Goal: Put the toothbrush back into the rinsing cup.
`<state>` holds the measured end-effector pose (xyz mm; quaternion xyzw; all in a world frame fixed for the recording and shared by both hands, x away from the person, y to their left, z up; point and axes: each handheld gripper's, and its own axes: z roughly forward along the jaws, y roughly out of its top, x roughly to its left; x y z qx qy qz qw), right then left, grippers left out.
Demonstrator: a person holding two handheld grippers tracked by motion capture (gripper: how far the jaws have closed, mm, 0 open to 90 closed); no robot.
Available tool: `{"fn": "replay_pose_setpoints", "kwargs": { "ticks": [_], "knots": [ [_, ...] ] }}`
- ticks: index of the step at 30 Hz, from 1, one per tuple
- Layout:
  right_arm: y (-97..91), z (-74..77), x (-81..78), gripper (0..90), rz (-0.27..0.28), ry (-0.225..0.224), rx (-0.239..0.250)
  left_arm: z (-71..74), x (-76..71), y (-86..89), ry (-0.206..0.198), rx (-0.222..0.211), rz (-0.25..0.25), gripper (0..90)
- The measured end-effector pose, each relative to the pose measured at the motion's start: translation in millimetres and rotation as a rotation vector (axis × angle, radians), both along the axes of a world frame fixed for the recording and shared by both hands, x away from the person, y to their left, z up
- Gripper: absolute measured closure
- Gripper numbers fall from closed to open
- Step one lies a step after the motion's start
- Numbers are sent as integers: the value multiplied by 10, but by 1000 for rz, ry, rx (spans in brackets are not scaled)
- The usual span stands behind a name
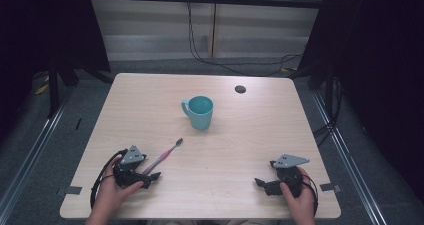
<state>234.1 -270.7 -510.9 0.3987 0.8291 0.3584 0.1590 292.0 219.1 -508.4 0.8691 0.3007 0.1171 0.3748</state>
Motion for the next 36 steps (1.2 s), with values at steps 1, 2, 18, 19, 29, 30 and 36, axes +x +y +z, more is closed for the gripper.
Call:
{"fn": "replay_pose_setpoints", "kwargs": {
  "ticks": [1, 2, 18, 19, 29, 30, 36],
  "knots": [
    [1, 1, -1, 118, 0, 1, 1, 0, 0, 0, 0, 0, 0, 146],
    [0, 0, -1, 118, 1, 0, 0, 0, 1, -1, 0, 0, 0, 146],
    [1, 1, -9, 118, 1, 1, -1, 21, 22, -34, 14, 16, 15, 155],
    [1, 2, -9, 118, 1, 1, -1, 31, 30, -38, 17, 26, 13, 155],
    [1, 1, -8, 118, 1, 1, -1, 113, 70, -73, 89, 63, 6, 198],
    [1, 1, -8, 118, 1, 1, -1, 113, 70, -73, 89, 63, 6, 202],
    [1, 1, -8, 118, 1, 1, -1, 152, 122, -89, 120, 90, -2, 216]
  ]
}}
